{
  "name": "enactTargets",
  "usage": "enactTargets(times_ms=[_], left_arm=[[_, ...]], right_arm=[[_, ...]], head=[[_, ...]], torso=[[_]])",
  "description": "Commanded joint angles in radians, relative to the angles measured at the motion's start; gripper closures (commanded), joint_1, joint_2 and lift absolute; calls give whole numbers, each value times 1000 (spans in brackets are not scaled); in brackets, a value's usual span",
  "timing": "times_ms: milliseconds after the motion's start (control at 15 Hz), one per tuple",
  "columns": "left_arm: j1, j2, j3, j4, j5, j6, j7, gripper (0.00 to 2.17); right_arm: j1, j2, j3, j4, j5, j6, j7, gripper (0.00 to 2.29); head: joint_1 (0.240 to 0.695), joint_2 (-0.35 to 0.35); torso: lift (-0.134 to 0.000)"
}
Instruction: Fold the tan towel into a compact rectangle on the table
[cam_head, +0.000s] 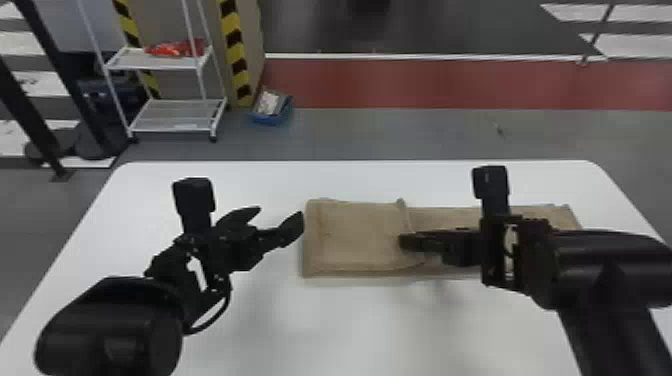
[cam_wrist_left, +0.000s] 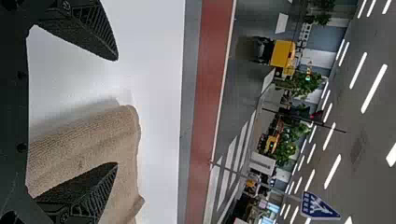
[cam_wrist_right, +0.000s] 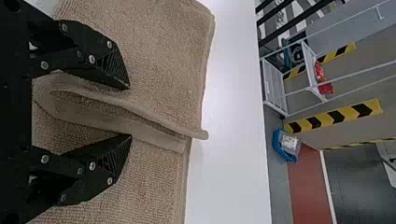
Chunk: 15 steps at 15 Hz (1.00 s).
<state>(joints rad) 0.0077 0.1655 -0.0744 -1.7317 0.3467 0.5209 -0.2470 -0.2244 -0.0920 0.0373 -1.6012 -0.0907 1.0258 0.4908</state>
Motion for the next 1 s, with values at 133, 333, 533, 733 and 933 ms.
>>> enactTargets(times_ms=[133, 333, 533, 733, 933], left_arm=[[2, -1, -1, 1, 0, 0, 0, 87], [2, 0, -1, 1, 0, 0, 0, 87], [2, 0, -1, 0, 0, 0, -2, 87], [2, 0, -5, -2, 0, 3, 0, 90], [2, 0, -5, -2, 0, 6, -2, 90]], right_arm=[[3, 0, 1, -5, -9, -11, 0, 917], [8, 0, 4, -20, -9, -5, 0, 944], [13, 0, 4, -36, -12, 4, -1, 1001], [33, 0, 4, -100, -11, 29, -3, 1001], [51, 0, -5, -187, -6, 87, -6, 998]], head=[[695, 9], [695, 12], [695, 14], [695, 14], [695, 14]], torso=[[-124], [-124], [-124], [-124], [-124]])
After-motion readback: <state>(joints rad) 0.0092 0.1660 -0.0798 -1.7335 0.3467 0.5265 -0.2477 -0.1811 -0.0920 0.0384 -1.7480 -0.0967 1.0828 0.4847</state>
